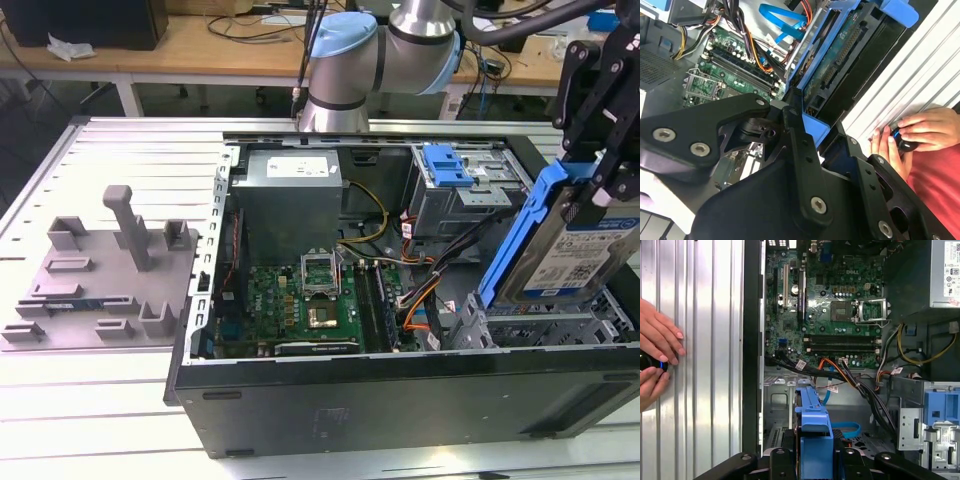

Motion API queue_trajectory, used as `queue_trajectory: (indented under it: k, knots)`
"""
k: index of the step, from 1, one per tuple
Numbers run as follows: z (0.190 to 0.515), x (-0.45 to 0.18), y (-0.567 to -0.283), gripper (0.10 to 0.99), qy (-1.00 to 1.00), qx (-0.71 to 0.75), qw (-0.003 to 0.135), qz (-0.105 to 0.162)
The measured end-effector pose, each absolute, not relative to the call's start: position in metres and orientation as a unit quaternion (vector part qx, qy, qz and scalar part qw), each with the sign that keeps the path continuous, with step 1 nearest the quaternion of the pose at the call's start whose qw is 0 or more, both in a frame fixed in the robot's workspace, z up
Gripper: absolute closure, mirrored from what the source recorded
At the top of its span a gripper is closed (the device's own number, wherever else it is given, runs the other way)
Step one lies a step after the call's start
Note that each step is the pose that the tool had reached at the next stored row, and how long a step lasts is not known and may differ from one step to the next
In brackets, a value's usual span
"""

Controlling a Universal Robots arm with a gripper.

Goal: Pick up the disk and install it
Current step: 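Insert the disk into the insertion slot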

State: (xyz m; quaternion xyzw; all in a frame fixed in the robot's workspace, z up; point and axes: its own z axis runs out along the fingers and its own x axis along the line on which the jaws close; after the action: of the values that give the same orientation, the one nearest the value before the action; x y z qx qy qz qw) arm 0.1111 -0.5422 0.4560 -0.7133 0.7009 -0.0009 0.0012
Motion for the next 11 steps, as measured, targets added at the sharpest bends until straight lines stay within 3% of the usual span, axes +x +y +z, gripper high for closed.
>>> queue_trajectory:
  k: [11]
  knots:
    - [0.4505, 0.1111, -0.5422, 0.722, 0.706, -0.708, 0.001, -0.001]
